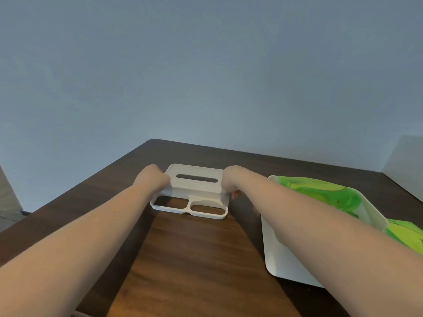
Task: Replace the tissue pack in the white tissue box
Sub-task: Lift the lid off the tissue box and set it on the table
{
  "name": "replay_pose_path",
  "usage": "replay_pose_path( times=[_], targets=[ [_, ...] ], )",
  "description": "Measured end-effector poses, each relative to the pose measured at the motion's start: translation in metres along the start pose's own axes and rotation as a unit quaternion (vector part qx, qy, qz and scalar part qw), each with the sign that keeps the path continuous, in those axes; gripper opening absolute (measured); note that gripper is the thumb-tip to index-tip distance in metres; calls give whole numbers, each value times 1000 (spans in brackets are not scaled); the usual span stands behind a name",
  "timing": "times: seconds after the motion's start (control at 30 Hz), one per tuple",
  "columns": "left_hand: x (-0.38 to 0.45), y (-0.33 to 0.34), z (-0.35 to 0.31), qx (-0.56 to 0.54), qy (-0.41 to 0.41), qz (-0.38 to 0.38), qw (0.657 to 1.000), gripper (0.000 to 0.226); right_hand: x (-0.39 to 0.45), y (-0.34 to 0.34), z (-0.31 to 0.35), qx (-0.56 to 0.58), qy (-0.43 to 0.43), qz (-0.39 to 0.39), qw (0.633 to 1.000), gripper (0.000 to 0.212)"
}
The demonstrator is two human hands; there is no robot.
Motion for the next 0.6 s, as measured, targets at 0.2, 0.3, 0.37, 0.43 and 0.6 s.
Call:
replay_pose_path(
  times=[0.2, 0.3, 0.37, 0.43, 0.6],
  targets=[
    [-5, -3, -3, 10, 19, -12, 1000, 19, -4, -3, -3, 26, 20, -12, 999, 27],
    [-11, -13, -13, 9, 30, -34, 999, 32, -10, -11, -6, 53, 17, -35, 998, 33],
    [-17, -16, -23, 4, 39, -33, 999, 26, -18, -16, -6, 62, 7, -43, 997, 23],
    [-27, -17, -37, 1, 53, -21, 998, 18, -27, -22, -10, 68, -1, -52, 996, 27],
    [-61, -18, -80, -21, 99, 5, 995, 7, -62, -49, -31, 112, -31, -117, 986, 32]
  ],
)
Point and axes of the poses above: each hand's wrist, its own x-axis towards the middle knuckle, its own y-axis out of the palm, z = x × y, the point moved 10 cm from there along x, towards the middle knuckle, and after that the axes turned 1 degree about -z, right-handed, at the moved point
